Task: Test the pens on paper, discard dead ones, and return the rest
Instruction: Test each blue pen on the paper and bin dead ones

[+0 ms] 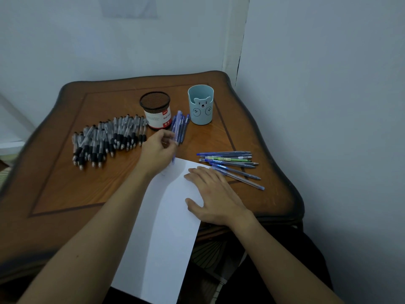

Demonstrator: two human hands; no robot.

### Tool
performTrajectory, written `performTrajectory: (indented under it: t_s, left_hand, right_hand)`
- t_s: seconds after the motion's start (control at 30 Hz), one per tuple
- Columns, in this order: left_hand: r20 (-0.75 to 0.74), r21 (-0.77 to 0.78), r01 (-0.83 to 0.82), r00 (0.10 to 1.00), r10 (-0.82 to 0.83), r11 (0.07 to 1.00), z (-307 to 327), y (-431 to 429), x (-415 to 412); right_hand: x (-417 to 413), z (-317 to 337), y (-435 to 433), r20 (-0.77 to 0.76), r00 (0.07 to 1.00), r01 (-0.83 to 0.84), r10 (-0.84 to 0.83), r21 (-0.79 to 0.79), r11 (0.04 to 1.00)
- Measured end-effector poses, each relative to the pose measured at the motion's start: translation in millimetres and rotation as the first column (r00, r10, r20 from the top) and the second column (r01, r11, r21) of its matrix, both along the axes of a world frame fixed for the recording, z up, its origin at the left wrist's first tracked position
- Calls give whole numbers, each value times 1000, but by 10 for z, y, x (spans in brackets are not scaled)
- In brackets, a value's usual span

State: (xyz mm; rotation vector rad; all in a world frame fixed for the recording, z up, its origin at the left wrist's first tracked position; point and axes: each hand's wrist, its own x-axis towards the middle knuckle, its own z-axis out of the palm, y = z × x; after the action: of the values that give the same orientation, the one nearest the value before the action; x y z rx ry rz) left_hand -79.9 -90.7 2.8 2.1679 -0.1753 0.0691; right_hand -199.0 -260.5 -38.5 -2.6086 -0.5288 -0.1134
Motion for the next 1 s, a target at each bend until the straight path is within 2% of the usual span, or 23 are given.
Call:
performTrajectory:
  t_s: [0.1,0.23,0.33,0.4,0.57,0.63,0.77,0.83,1.0]
  left_hand:
    - [-94,-210,-46,995,27,977,16,82,-116]
    - [-111,-361,2,993,-45,932,51,132,-267]
    - [-112,-352,28,991,-71,936,7,156,-346]
    - [-111,-344,44,990,-87,938,-8,181,-395]
    - [-108,-361,100,983,-148,927,7,219,-523]
    - [-144,-398,50,983,-116,916,-15,223,-532]
    - [-277,-439,-150,961,25,886,-30,117,-546]
    - [-326,-432,-214,943,70,876,-30,64,-555]
    - [-336,-448,-221,940,66,866,4,48,-563]
  right_hand:
    - [5,31,-10,21,998,56,-58,77,995]
    - [27,108,36,-31,979,205,-203,213,955]
    - [73,247,147,-114,953,298,-280,189,936]
    - [117,327,206,-153,949,298,-275,156,942]
    - [147,369,345,-149,950,284,-275,45,958]
    - [130,394,407,-147,943,297,-298,-27,955]
    - [79,478,531,-134,939,290,-317,-188,938]
    - [78,479,564,-180,930,288,-320,-185,940]
    - [129,506,555,-364,882,314,-299,-18,949]
